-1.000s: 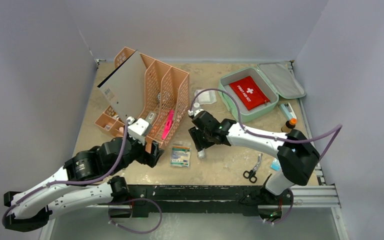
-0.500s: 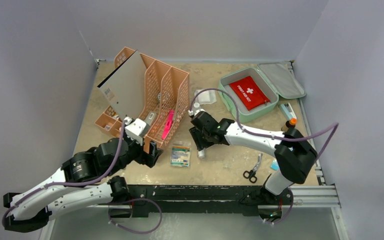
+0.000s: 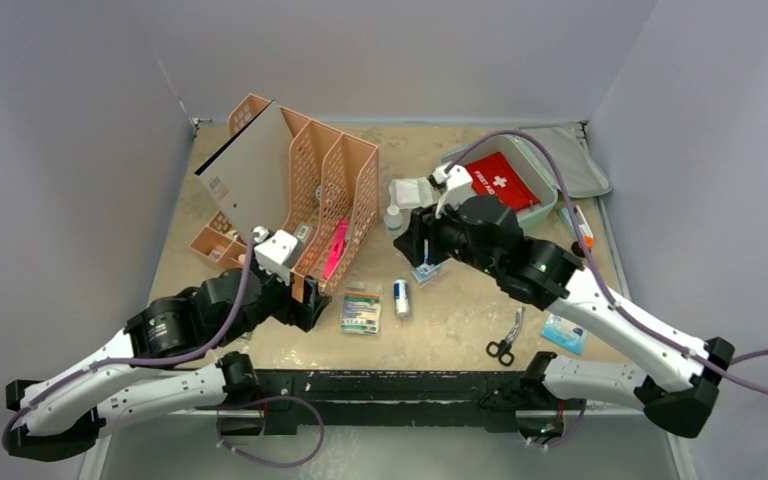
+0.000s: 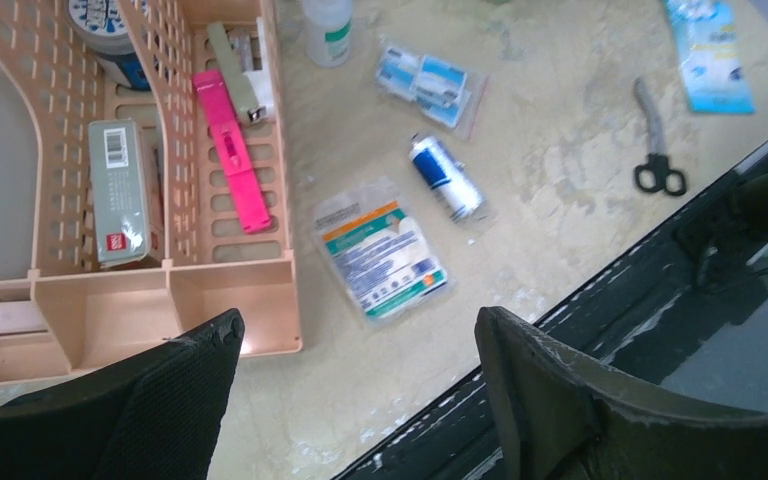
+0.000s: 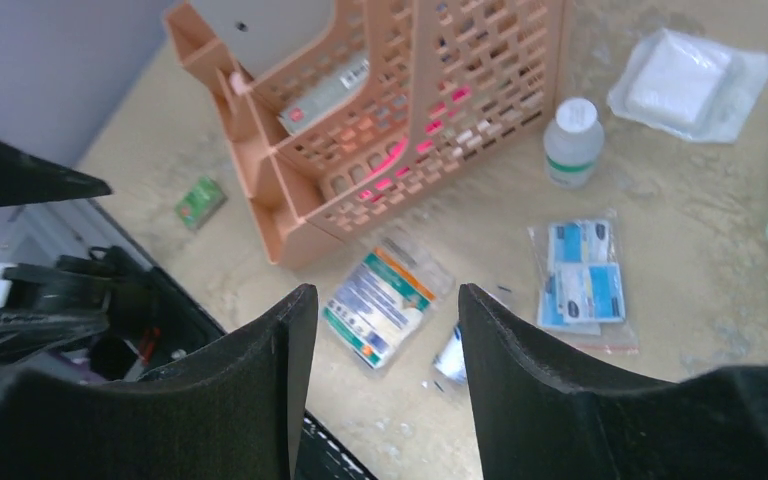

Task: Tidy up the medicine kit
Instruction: Pick up the medical item at the center of the board, then place the medical item at the medicine box.

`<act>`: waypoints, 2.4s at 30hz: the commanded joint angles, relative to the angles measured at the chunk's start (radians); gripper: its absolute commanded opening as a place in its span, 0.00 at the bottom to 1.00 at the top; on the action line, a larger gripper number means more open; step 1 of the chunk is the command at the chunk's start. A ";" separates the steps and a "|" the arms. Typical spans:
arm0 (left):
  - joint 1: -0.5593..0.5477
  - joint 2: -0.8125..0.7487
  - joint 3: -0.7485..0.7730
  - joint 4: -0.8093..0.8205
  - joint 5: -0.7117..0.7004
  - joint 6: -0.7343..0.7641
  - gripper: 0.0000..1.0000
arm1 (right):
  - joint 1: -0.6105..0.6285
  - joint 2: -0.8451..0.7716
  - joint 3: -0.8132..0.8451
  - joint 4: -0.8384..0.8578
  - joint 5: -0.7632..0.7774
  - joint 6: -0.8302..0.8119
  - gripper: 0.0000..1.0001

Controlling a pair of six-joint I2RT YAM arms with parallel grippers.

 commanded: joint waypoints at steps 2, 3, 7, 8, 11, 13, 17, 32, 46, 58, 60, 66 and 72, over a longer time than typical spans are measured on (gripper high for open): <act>-0.001 0.025 0.133 0.080 0.038 -0.063 0.84 | 0.003 -0.091 -0.092 0.144 -0.162 0.155 0.94; -0.001 0.024 0.141 0.091 0.044 -0.074 0.84 | 0.003 -0.103 -0.106 0.159 -0.198 0.158 0.93; -0.001 0.024 0.153 0.117 0.064 -0.120 0.84 | 0.003 -0.135 -0.124 0.172 -0.274 0.161 0.80; -0.001 0.024 0.151 0.120 0.066 -0.128 0.84 | 0.003 -0.142 -0.124 0.164 -0.280 0.158 0.79; -0.001 0.030 0.140 0.110 0.055 -0.141 0.84 | 0.004 -0.147 -0.122 0.132 -0.225 0.135 0.79; -0.001 0.033 0.126 0.093 0.034 -0.135 0.84 | 0.002 -0.130 -0.131 0.084 -0.131 0.140 0.77; -0.001 0.039 0.088 0.055 -0.029 -0.095 0.84 | 0.003 -0.039 -0.162 -0.005 -0.011 0.183 0.72; -0.001 -0.020 -0.029 0.006 -0.043 -0.015 0.84 | 0.007 0.406 -0.199 0.058 0.095 0.346 0.69; -0.001 -0.052 -0.039 0.001 -0.059 -0.018 0.84 | 0.007 0.554 -0.163 0.090 0.061 0.355 0.53; -0.001 -0.063 -0.039 -0.005 -0.064 -0.020 0.84 | 0.007 0.415 -0.068 -0.049 0.068 0.319 0.19; -0.001 -0.064 -0.038 -0.007 -0.062 -0.020 0.84 | 0.000 0.381 -0.034 -0.092 0.122 0.294 0.19; -0.001 -0.069 -0.039 -0.006 -0.055 -0.025 0.84 | -0.192 0.304 0.031 -0.125 0.205 0.242 0.17; -0.001 -0.064 -0.038 -0.005 -0.043 -0.021 0.84 | -0.434 0.317 0.117 -0.071 0.277 0.194 0.15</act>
